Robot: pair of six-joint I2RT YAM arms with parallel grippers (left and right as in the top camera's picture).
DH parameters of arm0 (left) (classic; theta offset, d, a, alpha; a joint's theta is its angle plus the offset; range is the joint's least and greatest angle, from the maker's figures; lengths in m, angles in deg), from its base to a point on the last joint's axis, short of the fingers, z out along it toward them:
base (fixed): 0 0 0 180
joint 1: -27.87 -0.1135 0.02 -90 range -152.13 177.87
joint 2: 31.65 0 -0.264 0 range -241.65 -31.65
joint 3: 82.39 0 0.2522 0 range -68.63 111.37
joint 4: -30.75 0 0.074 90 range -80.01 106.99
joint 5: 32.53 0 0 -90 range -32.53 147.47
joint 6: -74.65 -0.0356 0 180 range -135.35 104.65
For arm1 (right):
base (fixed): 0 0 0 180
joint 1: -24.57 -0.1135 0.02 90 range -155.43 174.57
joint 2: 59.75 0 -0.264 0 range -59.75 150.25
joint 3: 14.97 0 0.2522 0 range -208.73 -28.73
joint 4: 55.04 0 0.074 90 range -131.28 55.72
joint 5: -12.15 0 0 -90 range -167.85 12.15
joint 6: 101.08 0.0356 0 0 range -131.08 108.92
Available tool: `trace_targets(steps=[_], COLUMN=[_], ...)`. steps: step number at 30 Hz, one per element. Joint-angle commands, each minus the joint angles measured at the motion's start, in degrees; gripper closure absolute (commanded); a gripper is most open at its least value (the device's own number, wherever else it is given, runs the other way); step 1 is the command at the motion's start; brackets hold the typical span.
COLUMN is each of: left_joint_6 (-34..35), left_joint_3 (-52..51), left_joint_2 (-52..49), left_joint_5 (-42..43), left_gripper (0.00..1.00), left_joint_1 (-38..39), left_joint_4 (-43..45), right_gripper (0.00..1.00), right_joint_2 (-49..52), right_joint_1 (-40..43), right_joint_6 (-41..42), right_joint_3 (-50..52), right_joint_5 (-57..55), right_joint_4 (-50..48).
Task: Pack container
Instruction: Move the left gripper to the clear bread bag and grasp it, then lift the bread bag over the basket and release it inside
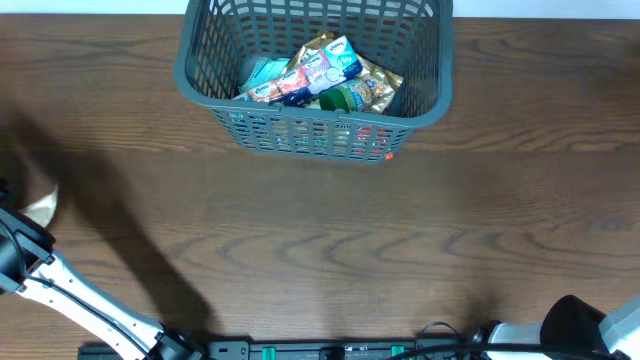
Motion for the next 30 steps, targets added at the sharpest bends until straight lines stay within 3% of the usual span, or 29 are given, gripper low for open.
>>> trace_targets(steps=[1, 11, 16, 21, 25, 30], left_joint_6=[-1.46, -15.74, -22.73, -34.93, -48.74, -72.83], left_joint_3=[-0.5, -0.37, -0.37, -0.33, -0.33, -0.33], left_joint_2=[-2.27, 11.45, 23.04, 35.67, 43.63, 48.13], left_joint_5=[2.49, 5.92, 5.97, 7.02, 7.23, 10.54], left_gripper=[0.94, 0.94, 0.94, 0.94, 0.94, 0.94], left_joint_1=[-0.17, 6.56, 14.58, 25.99, 36.2, 50.31], left_joint_4=[-1.64, 0.11, 1.42, 5.73, 11.06, 14.14], right_gripper=[0.01, 0.01, 0.01, 0.01, 0.01, 0.01], right_joint_2=[-0.31, -0.31, -0.31, -0.31, -0.31, -0.31], right_joint_1=[0.37, 0.37, 0.37, 0.37, 0.37, 0.37], right_joint_6=[-0.02, -0.04, -0.11, -1.81, -2.25, -2.27], right_joint_3=[0.04, 0.04, 0.04, 0.04, 0.04, 0.04], right_joint_5=[0.22, 0.24, 0.26, 0.28, 0.26, 0.46], right_joint_4=[0.22, 0.26, 0.26, 0.26, 0.26, 0.33])
